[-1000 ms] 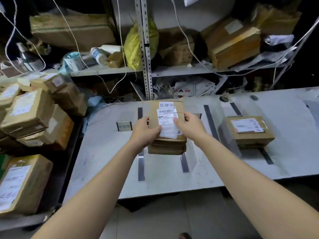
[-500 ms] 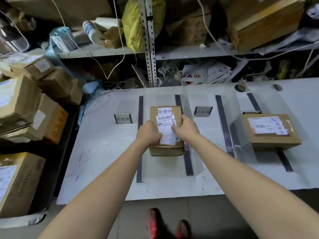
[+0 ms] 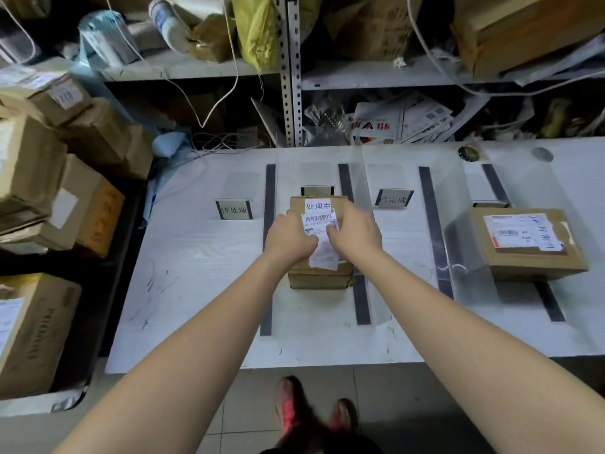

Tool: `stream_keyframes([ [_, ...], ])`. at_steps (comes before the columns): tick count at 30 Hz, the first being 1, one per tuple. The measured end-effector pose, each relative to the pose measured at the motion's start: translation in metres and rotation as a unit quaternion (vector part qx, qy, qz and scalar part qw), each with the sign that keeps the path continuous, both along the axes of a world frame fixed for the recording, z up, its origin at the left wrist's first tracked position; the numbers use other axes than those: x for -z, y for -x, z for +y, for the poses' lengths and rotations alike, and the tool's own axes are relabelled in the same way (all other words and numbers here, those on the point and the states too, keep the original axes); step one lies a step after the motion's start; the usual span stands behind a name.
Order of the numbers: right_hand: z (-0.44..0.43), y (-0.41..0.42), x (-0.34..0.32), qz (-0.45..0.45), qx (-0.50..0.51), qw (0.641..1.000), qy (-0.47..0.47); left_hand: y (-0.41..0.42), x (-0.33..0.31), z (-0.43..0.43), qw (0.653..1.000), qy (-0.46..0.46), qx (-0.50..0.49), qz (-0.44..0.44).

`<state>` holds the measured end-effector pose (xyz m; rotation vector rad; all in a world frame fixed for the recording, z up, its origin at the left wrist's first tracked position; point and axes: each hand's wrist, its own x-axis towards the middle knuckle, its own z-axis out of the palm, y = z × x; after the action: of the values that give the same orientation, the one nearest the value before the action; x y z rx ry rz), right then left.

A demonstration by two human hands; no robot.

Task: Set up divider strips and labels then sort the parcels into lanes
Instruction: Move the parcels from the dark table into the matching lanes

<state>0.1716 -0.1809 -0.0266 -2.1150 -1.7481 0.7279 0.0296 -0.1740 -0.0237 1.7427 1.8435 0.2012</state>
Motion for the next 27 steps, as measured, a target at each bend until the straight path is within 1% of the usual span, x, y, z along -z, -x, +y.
stream_keyframes([
  [2, 0.002, 0.008, -0.017, -0.041, -0.066, 0.997, -0.031, 0.007, -0.02, -0.003, 0.999, -0.037, 0.002, 0.004],
  [4, 0.004, 0.02, -0.038, -0.092, -0.128, 0.987, -0.041, 0.022, -0.044, -0.009, 0.996, -0.081, 0.01, 0.043],
  [6, 0.005, 0.035, -0.058, -0.132, -0.17, 0.975, -0.058, 0.042, -0.064, -0.017, 0.986, -0.133, 0.014, 0.095],
  [10, 0.002, 0.078, -0.091, -0.163, -0.235, 0.954, -0.095, 0.096, -0.096, -0.04, 0.959, -0.196, 0.002, 0.205],
  [14, -0.01, 0.129, -0.117, -0.196, -0.279, 0.933, -0.116, 0.154, -0.122, -0.071, 0.926, -0.221, -0.024, 0.305],
  [21, -0.058, 0.24, -0.155, -0.185, -0.333, 0.911, -0.156, 0.276, -0.154, -0.142, 0.918, -0.213, -0.08, 0.325],
  [27, -0.114, 0.358, -0.174, -0.153, -0.335, 0.914, -0.169, 0.405, -0.169, -0.201, 0.919, -0.197, -0.107, 0.323],
])
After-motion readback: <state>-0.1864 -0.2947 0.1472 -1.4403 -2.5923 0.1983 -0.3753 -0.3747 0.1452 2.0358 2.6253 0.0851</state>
